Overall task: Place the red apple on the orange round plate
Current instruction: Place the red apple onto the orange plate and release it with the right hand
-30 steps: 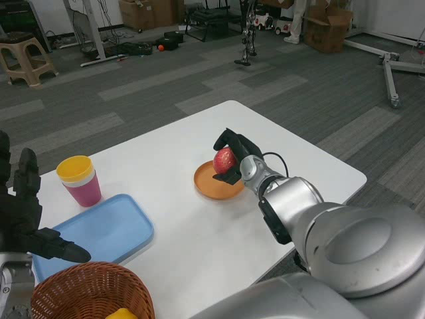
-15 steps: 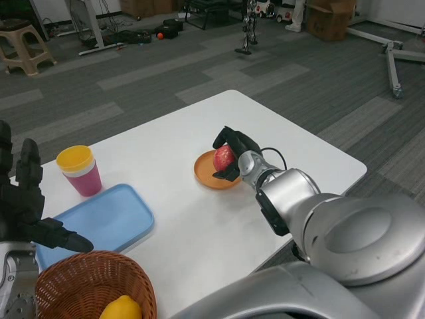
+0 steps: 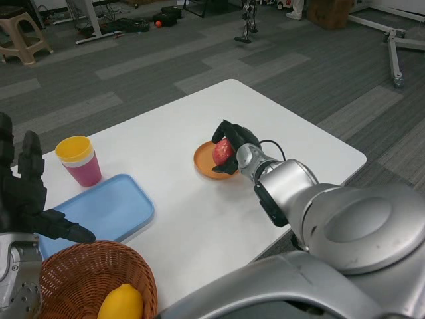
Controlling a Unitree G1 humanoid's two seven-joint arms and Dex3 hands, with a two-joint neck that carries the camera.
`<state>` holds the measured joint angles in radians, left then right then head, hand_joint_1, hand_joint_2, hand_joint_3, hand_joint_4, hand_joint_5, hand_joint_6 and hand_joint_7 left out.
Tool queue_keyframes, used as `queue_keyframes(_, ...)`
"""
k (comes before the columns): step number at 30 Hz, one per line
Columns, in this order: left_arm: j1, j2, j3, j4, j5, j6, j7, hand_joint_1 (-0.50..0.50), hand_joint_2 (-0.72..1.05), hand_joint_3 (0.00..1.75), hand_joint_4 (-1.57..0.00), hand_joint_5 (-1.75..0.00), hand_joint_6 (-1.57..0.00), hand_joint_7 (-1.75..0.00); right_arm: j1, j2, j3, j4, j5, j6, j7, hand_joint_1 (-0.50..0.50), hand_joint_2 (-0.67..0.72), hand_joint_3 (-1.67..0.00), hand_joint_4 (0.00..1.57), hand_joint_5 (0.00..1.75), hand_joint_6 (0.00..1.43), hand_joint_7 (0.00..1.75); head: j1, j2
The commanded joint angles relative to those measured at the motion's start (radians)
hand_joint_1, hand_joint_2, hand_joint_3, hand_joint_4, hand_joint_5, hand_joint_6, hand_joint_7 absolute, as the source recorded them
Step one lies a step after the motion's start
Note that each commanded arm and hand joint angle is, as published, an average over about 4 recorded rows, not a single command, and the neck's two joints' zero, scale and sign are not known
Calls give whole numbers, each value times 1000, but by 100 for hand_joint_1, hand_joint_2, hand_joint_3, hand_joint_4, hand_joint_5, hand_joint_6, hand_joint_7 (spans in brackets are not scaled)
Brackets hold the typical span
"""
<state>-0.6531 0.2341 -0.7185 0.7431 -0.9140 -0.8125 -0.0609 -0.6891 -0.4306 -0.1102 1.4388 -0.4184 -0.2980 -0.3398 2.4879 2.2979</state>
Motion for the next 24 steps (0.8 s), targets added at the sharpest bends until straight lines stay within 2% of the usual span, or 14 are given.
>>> queue_keyframes(1, -5, -1, -5, 4, -3, -5, -2, -50, -55, 4, -1, 0, -5, -17, -20, 4, 5, 6, 1, 21, -7, -21, -41, -71, 130, 158, 51, 168, -1, 2)
queue_keyframes(3, -4, -1, -5, 4, -3, -5, -2, -50, -55, 9, -3, 0, -5, -14, -20, 6, 7, 6, 0, 26, -7, -21, -41, -71, 131, 158, 51, 168, -1, 3)
queue_keyframes(8, -3, -1, -7, 4, -4, -5, -2, -50, -55, 2, 0, 0, -5, -14, -21, 13, 15, 6, -2, 36, -11, -21, -41, -71, 130, 155, 51, 164, -1, 8)
queue_keyframes(14, -3, -1, -7, 4, -5, -6, -2, -50, -55, 9, 0, 0, -5, -16, -21, 15, 15, 4, -8, 41, -12, -21, -37, -65, 118, 138, 43, 168, -3, 14)
queue_keyframes(16, -3, -1, -7, 4, -5, -5, -2, -50, -55, 4, 0, 0, -5, -16, -21, 15, 15, 3, -8, 41, -11, -21, -35, -59, 112, 131, 36, 168, -2, 16)
queue_keyframes(21, -3, -1, -7, 4, -5, -5, -2, -50, -55, 2, -4, 0, -5, -16, -24, 13, 15, -1, -8, 42, -9, -21, -35, -50, 98, 95, 16, 157, -2, 19)
queue_keyframes(24, -3, -1, -7, 4, -5, -5, -3, -50, -55, 2, -1, 0, -5, -14, -29, 13, 15, -3, -11, 42, -6, -21, -30, -48, 83, 75, 4, 147, 0, 22)
